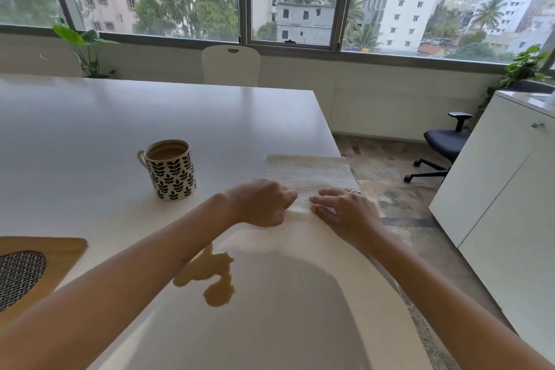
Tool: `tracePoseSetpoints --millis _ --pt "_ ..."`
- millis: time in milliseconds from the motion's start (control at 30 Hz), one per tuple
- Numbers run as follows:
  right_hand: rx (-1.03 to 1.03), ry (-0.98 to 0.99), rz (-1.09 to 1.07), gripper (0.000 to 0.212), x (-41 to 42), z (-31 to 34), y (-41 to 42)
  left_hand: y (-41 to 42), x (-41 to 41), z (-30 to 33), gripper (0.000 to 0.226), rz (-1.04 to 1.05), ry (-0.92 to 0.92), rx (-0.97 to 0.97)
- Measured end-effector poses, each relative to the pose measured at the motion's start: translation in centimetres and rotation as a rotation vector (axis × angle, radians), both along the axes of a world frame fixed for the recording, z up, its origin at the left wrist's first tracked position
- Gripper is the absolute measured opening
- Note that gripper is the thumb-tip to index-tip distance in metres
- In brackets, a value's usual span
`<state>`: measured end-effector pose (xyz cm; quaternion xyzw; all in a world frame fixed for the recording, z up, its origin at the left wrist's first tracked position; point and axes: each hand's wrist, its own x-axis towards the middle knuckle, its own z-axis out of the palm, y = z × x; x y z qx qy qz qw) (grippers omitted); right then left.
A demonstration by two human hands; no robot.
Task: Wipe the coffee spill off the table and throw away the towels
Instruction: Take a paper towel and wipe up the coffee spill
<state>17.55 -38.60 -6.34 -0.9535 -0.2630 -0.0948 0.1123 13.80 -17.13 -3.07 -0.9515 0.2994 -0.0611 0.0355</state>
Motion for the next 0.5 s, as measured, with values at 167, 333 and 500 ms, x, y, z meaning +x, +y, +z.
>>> tracePoseSetpoints --millis 167,333,500 --pt "0.018 0.011 0.008 0.032 -0.2 0.1 -0.1 0.5 0.5 -0.1 0.010 -0.012 0.006 -0.084" --pt "0.018 0.038 0.010 0.030 -0.1 0.4 -0.2 0.5 1.2 1.0 0.018 -0.004 0.058 -0.211" --pt "0.072 0.100 0.054 0.034 0.1 1.4 0.2 0.1 1.9 2.9 0.017 0.011 0.064 -0.280"
